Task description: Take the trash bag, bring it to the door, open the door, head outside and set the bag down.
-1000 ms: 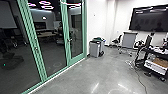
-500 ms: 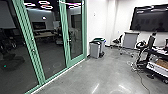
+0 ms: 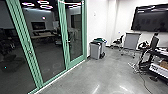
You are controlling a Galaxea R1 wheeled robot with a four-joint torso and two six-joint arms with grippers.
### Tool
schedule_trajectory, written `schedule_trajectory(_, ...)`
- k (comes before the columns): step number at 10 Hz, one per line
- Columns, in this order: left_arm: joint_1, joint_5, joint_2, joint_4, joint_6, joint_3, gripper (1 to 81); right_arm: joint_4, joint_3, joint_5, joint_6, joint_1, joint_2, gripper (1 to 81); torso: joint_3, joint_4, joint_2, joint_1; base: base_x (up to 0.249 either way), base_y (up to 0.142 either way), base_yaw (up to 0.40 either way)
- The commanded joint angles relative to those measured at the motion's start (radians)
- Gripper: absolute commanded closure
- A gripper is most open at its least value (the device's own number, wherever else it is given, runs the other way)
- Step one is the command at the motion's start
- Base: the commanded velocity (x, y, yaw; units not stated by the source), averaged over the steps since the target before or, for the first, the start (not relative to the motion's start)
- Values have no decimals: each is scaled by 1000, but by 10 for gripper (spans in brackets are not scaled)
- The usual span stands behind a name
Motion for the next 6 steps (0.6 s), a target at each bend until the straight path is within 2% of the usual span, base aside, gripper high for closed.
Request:
schedule_trajectory(1,-61,56,2,5,5,-3,811,-7,3,-54,-5,42,5,10,0,0,0,0,222,0,0)
schedule_trajectory(6,-61,56,-2,4,5,-3,811,-9,3,-54,-6,42,6,10,0,0,0,0,229,0,0)
